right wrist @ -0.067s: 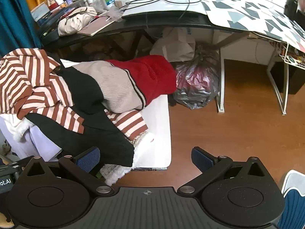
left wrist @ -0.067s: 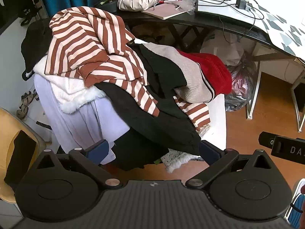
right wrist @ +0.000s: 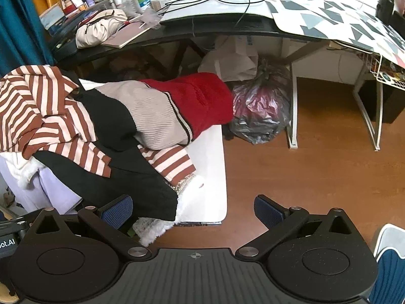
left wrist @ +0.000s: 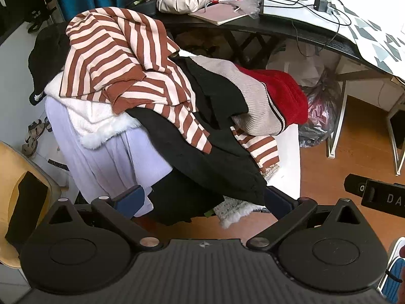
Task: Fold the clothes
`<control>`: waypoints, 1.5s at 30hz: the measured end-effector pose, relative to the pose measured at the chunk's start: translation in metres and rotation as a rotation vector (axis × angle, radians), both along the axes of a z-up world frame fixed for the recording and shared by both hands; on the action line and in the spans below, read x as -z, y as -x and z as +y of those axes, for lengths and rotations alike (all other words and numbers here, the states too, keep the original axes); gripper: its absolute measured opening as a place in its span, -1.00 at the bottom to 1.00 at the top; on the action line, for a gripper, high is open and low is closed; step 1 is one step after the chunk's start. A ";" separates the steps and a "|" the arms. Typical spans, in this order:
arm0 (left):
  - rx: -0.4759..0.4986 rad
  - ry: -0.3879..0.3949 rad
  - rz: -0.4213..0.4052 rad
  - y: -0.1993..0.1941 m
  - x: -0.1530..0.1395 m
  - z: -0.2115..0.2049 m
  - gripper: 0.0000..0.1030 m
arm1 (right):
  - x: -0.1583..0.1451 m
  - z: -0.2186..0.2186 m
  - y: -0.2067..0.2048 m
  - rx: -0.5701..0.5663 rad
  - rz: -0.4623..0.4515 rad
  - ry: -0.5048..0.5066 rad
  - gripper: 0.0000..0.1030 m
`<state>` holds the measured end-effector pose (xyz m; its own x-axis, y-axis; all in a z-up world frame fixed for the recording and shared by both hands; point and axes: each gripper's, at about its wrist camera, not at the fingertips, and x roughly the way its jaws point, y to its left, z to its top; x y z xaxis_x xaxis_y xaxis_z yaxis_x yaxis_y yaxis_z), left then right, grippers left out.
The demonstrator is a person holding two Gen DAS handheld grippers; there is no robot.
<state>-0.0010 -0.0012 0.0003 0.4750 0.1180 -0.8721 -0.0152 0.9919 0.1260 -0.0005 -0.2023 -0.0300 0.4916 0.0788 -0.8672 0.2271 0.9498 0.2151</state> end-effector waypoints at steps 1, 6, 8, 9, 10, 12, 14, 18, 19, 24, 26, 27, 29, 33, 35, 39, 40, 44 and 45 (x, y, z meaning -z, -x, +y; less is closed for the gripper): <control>-0.004 0.003 -0.001 0.001 0.000 -0.001 0.99 | 0.000 0.000 0.000 -0.004 -0.003 0.001 0.99; -0.022 0.053 0.033 -0.002 0.003 0.007 0.99 | 0.001 -0.001 -0.001 -0.013 0.004 0.025 0.99; -0.027 0.054 0.039 -0.001 0.005 0.006 0.99 | -0.002 0.002 0.003 -0.010 -0.009 0.038 0.99; -0.029 0.053 0.040 0.000 0.005 0.006 0.99 | -0.002 0.002 0.002 -0.011 -0.006 0.038 0.99; -0.031 0.054 0.043 -0.001 0.005 0.006 0.99 | -0.001 0.002 0.001 -0.011 -0.002 0.035 0.99; -0.037 0.055 0.047 -0.001 0.006 0.006 0.99 | 0.001 0.002 0.000 -0.013 0.005 0.028 0.99; -0.042 0.056 0.052 -0.002 0.007 0.006 0.99 | 0.001 0.002 -0.001 -0.018 0.006 0.027 0.99; -0.052 0.058 0.062 -0.003 0.008 0.006 0.99 | 0.000 0.005 -0.004 -0.031 0.003 0.029 0.99; -0.056 0.055 0.061 -0.002 0.008 0.007 0.99 | 0.000 0.006 -0.004 -0.034 0.001 0.031 0.99; -0.088 0.063 0.071 -0.002 0.011 0.013 0.99 | -0.002 0.011 -0.007 -0.057 -0.009 0.041 0.99; -0.100 0.066 0.078 -0.003 0.012 0.014 0.99 | 0.000 0.011 -0.008 -0.064 -0.008 0.040 0.99; -0.105 0.067 0.082 -0.003 0.013 0.014 0.99 | 0.000 0.012 -0.009 -0.068 -0.008 0.040 0.99; -0.109 0.067 0.085 -0.003 0.013 0.015 0.99 | 0.001 0.013 -0.010 -0.078 -0.008 0.041 0.99; -0.113 0.065 0.090 -0.005 0.014 0.016 0.99 | 0.003 0.015 -0.009 -0.084 -0.005 0.037 0.99; -0.114 0.063 0.092 -0.005 0.014 0.015 0.99 | 0.003 0.014 -0.010 -0.083 -0.003 0.032 0.99; -0.114 0.058 0.093 -0.007 0.014 0.013 0.99 | 0.004 0.012 -0.011 -0.081 -0.001 0.026 0.99; -0.114 0.057 0.093 -0.007 0.014 0.013 0.99 | 0.005 0.011 -0.012 -0.082 -0.001 0.025 0.99; -0.114 0.054 0.092 -0.006 0.014 0.012 0.99 | 0.006 0.011 -0.011 -0.085 -0.005 0.022 0.99; -0.113 0.053 0.091 -0.006 0.014 0.011 0.99 | 0.006 0.010 -0.011 -0.084 -0.005 0.021 0.99</control>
<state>0.0053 0.0097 -0.0137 0.3796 0.1195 -0.9174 -0.1183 0.9898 0.0799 0.0107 -0.1921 -0.0361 0.4884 0.1016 -0.8667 0.1454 0.9699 0.1956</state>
